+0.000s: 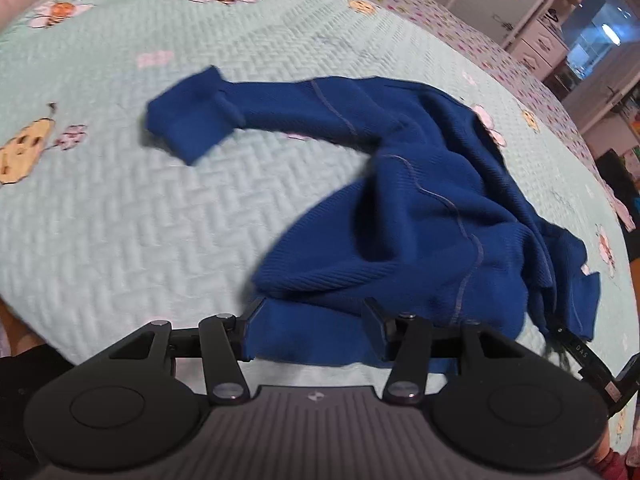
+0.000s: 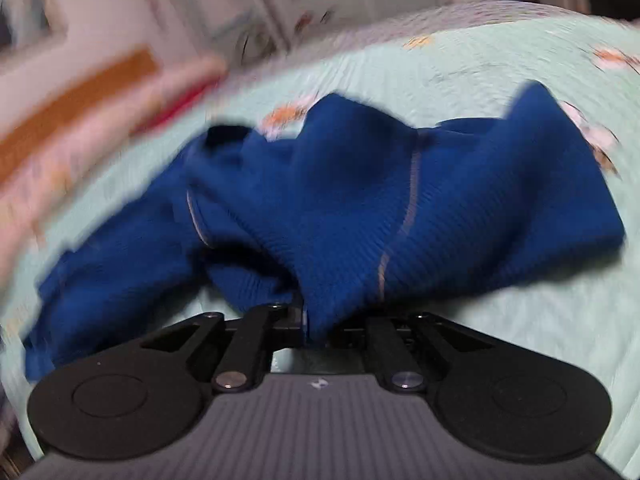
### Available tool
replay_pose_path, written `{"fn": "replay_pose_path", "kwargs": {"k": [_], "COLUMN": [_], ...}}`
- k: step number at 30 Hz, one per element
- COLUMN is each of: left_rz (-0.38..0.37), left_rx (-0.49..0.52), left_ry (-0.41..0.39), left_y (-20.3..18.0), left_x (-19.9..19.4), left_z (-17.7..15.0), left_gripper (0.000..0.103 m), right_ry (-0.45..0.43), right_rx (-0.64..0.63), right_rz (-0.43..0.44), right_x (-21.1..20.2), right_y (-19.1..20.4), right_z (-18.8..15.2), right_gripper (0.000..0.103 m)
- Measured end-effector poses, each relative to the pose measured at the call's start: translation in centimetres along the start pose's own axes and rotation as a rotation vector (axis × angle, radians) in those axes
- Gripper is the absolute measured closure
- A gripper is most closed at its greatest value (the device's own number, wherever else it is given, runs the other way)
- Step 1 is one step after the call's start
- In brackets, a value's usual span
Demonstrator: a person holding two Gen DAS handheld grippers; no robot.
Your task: Fold clothes
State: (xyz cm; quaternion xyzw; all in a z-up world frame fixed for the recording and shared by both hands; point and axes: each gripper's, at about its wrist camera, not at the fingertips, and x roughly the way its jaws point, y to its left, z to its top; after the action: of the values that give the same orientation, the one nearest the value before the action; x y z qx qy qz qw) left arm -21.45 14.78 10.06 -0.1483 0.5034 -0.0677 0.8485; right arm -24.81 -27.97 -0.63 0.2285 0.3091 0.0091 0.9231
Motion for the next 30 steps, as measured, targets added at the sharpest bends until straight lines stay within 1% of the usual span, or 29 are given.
{"fn": "replay_pose_path", "kwargs": {"k": [2, 3, 4, 5, 7, 8, 10, 12, 13, 15, 16, 18, 19, 22, 24, 27, 30], "left_rz": [-0.023, -0.029, -0.033, -0.037, -0.048, -0.053, -0.091, -0.152, -0.178, -0.221, -0.24, -0.272, -0.276, -0.271, -0.264, -0.276, -0.278], "left_rx": [0.031, 0.051, 0.069, 0.08, 0.097, 0.106, 0.094, 0.08, 0.085, 0.107, 0.121, 0.146, 0.156, 0.188, 0.209, 0.221, 0.234], "left_ry": [-0.011, -0.018, -0.023, -0.025, -0.024, -0.024, -0.013, -0.007, -0.012, -0.03, -0.041, -0.057, -0.057, -0.058, -0.061, -0.054, -0.047], "left_y": [-1.0, -1.4, -1.7, -1.9, -2.0, -2.1, -2.0, -2.0, -2.2, -2.8, -3.3, -4.1, -4.5, -5.6, -6.1, -6.2, -6.3], "left_x": [-0.1, -0.2, -0.3, -0.3, -0.1, 0.0, 0.4, 0.5, 0.5, 0.3, 0.1, -0.1, 0.0, 0.6, 1.0, 1.5, 2.2], "left_z": [0.0, 0.1, 0.1, 0.0, -0.1, -0.1, -0.3, -0.4, -0.4, -0.4, -0.4, -0.2, -0.1, 0.3, 0.6, 1.2, 2.2], "left_gripper": [0.049, 0.049, 0.049, 0.049, 0.049, 0.049, 0.049, 0.049, 0.049, 0.049, 0.049, 0.049, 0.049, 0.049, 0.049, 0.049, 0.049], "right_ry": [0.018, 0.033, 0.048, 0.06, 0.073, 0.064, 0.019, -0.056, -0.095, -0.167, -0.182, -0.171, -0.155, -0.056, 0.0, 0.049, 0.097], "right_rx": [0.07, 0.097, 0.105, 0.09, 0.017, -0.026, -0.119, -0.225, -0.288, -0.428, -0.496, -0.628, -0.676, -0.702, -0.742, -0.772, -0.74], "right_rz": [0.007, 0.014, 0.019, 0.014, -0.015, -0.028, -0.048, -0.049, -0.047, -0.043, -0.041, -0.04, -0.033, 0.012, 0.011, -0.018, 0.012], "right_x": [-0.6, -1.1, -1.8, -2.5, -4.2, -5.1, -7.0, -8.2, -8.1, -6.8, -5.5, -1.4, 0.8, 7.1, 9.9, 12.1, 13.1], "right_y": [-0.1, -0.2, -0.2, 0.1, 0.6, 0.8, 1.1, 2.3, 3.2, 5.1, 5.9, 7.4, 8.0, 9.0, 9.4, 9.2, 8.4], "right_z": [0.3, 0.2, 0.2, 0.1, 0.2, 0.3, 0.9, 2.5, 3.4, 5.2, 6.1, 7.6, 8.2, 10.1, 10.3, 10.1, 10.4], "right_gripper": [0.076, 0.072, 0.065, 0.062, 0.063, 0.063, 0.065, 0.065, 0.065, 0.065, 0.065, 0.065, 0.065, 0.065, 0.065, 0.065, 0.065]}}
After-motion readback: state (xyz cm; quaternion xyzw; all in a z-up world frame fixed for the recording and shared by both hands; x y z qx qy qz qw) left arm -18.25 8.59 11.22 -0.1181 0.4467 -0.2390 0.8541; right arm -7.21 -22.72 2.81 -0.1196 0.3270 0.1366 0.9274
